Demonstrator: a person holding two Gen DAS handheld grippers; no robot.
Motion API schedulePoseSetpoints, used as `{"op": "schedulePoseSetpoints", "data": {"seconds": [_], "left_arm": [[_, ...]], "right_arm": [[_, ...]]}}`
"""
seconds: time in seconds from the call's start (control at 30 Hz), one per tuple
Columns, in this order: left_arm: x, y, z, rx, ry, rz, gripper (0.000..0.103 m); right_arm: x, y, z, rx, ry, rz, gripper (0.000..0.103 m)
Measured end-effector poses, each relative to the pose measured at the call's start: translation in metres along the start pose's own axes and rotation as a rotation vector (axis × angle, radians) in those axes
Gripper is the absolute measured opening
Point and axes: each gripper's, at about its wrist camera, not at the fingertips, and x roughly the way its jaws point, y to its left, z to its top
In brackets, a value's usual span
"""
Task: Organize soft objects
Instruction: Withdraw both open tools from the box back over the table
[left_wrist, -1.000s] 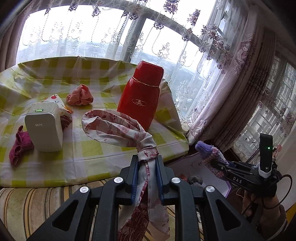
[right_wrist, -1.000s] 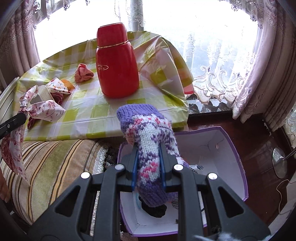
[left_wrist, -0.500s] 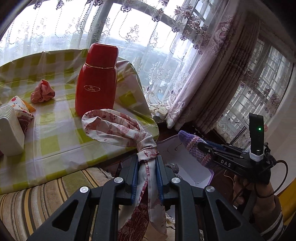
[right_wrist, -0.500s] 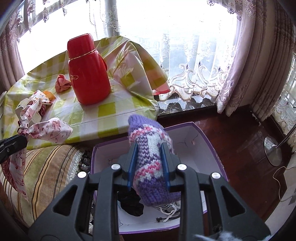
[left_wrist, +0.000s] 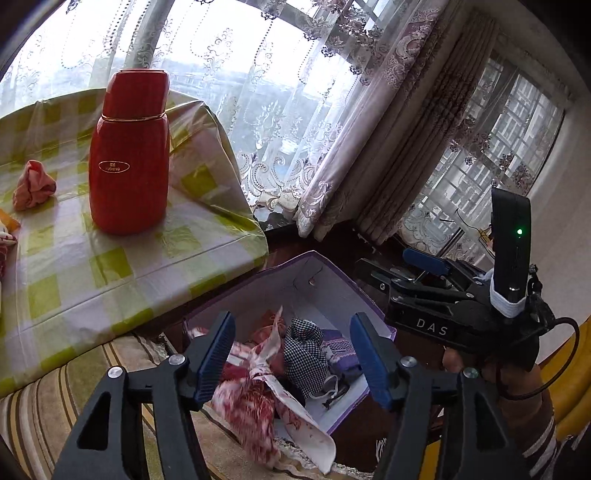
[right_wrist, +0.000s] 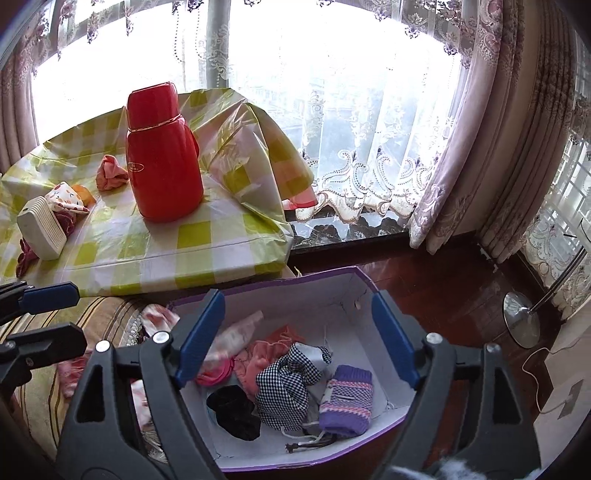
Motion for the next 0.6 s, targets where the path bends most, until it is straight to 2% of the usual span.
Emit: {"op": "schedulePoseSetpoints", "data": {"seconds": [0.1, 0.3, 0.43, 0.53, 0.6], "left_arm": [[-0.006, 0.006, 0.001, -0.014, -0.016, 0.016, 0.066], [-0.014, 0.013, 0.003, -0.015, -0.041, 0.087, 0.067], [-0.022, 0.011, 0.004, 0.046, -0.066, 0.194, 0.072], [-0.028, 0.009, 0.007, 0.095, -0.072, 0.343, 0.078], [-0.035, 0.01, 0.007, 0.136, -0.097, 0.391, 0.078]], "right_arm": [[-0.001, 0.003, 0.003, -0.011, -0.002, -0.054, 0.09], [-0.006, 0.003, 0.009, 0.019, -0.024, -0.079, 0.092], [-0.011, 0.01, 0.012, -0.007, -0.07, -0.12, 0.092], [-0.014, 0.015, 0.012, -0.014, -0.115, -0.104, 0.092], [-0.015, 0.017, 0.012, -0.011, -0.135, -0.071, 0.092]]}}
